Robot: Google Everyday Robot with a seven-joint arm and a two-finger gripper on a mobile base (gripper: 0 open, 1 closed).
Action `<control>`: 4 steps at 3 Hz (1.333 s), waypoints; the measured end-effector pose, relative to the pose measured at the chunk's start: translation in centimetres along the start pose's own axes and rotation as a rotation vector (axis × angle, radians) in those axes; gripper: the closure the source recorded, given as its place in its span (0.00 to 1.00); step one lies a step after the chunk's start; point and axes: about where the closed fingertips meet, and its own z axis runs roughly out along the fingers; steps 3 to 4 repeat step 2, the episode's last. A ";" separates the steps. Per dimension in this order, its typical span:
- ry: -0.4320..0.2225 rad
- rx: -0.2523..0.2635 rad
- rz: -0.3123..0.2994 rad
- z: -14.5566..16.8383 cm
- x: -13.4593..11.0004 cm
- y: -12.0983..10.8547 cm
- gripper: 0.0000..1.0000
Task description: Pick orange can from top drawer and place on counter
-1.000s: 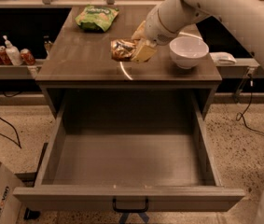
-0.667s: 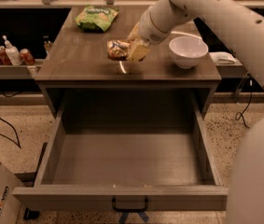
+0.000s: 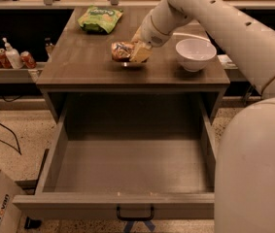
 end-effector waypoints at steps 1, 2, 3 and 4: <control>0.000 -0.005 0.000 0.3 0.0 0.1 0.11; 0.000 -0.009 -0.001 0.6 -0.1 0.2 0.00; 0.000 -0.009 -0.001 0.6 -0.1 0.2 0.00; 0.000 -0.009 -0.001 0.6 -0.1 0.2 0.00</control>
Offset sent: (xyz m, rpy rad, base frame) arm 0.0002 0.0018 -0.0024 -0.0006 0.0035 0.0025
